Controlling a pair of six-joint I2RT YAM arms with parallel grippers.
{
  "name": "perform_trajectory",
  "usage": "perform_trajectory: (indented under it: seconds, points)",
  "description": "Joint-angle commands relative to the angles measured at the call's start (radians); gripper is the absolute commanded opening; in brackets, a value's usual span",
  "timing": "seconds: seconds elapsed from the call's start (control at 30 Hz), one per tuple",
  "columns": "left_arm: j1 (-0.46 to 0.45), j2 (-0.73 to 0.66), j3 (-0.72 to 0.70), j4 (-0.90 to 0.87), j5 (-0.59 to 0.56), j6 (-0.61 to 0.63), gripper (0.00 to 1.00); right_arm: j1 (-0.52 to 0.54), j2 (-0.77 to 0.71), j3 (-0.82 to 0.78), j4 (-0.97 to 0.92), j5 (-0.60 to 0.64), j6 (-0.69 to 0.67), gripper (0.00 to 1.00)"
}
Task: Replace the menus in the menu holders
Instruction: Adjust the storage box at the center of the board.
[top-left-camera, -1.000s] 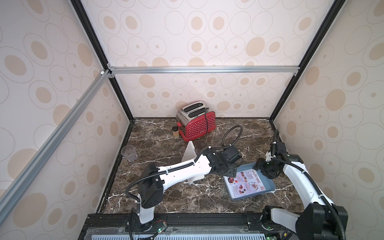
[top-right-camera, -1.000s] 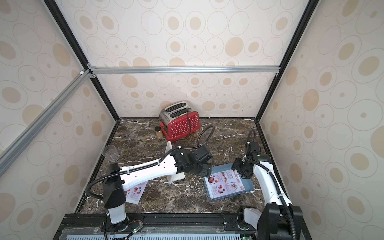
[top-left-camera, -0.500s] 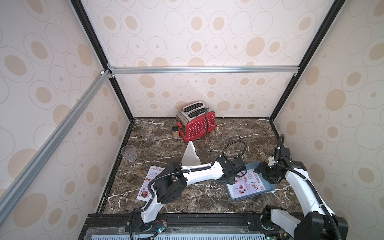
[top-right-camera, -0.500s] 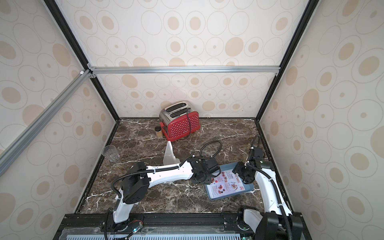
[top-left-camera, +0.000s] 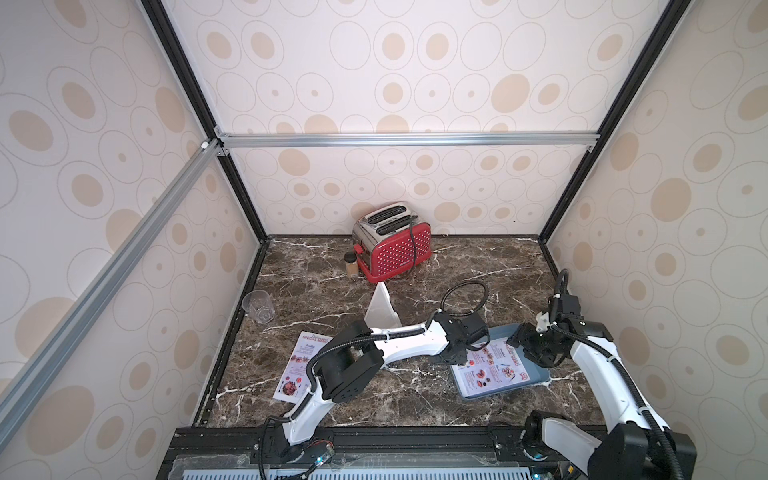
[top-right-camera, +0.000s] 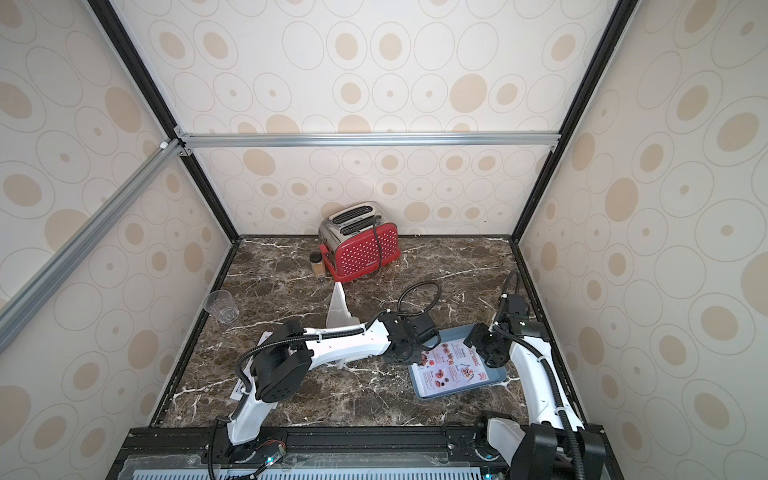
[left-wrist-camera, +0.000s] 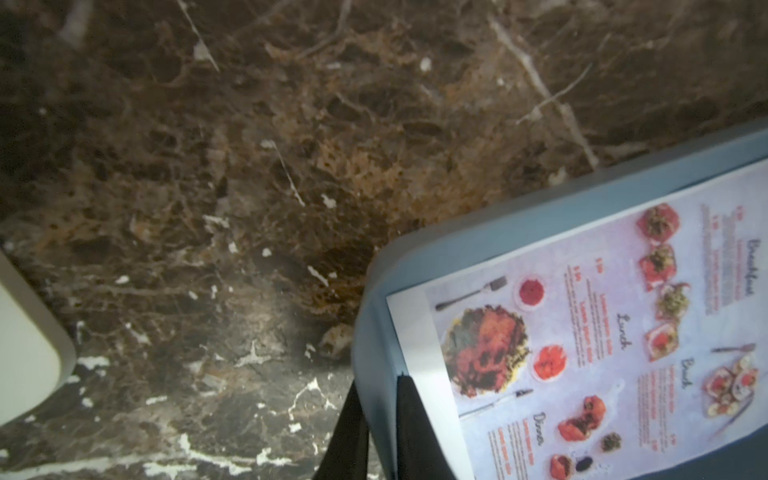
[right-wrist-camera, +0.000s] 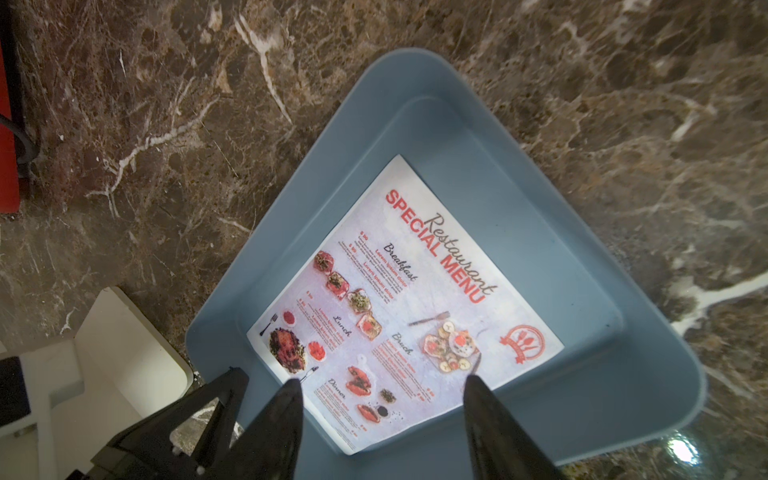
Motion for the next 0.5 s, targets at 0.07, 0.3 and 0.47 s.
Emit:
perform_trajectory:
  seconds: [0.07, 0.3, 0.47]
  points:
    - [0.066, 0.034, 0.064, -0.036, -0.036, 0.064, 0.06, -0.004, 0.017, 0.038, -0.040, -0.008, -0.016, 0.63]
    - [0.110, 0.115, 0.234, -0.127, -0.067, 0.205, 0.01, -0.003, 0.000, 0.025, -0.037, -0.036, -0.020, 0.63]
    - [0.156, 0.153, 0.307, -0.104, -0.052, 0.325, 0.00, -0.003, -0.001, -0.033, -0.009, -0.045, -0.006, 0.62]
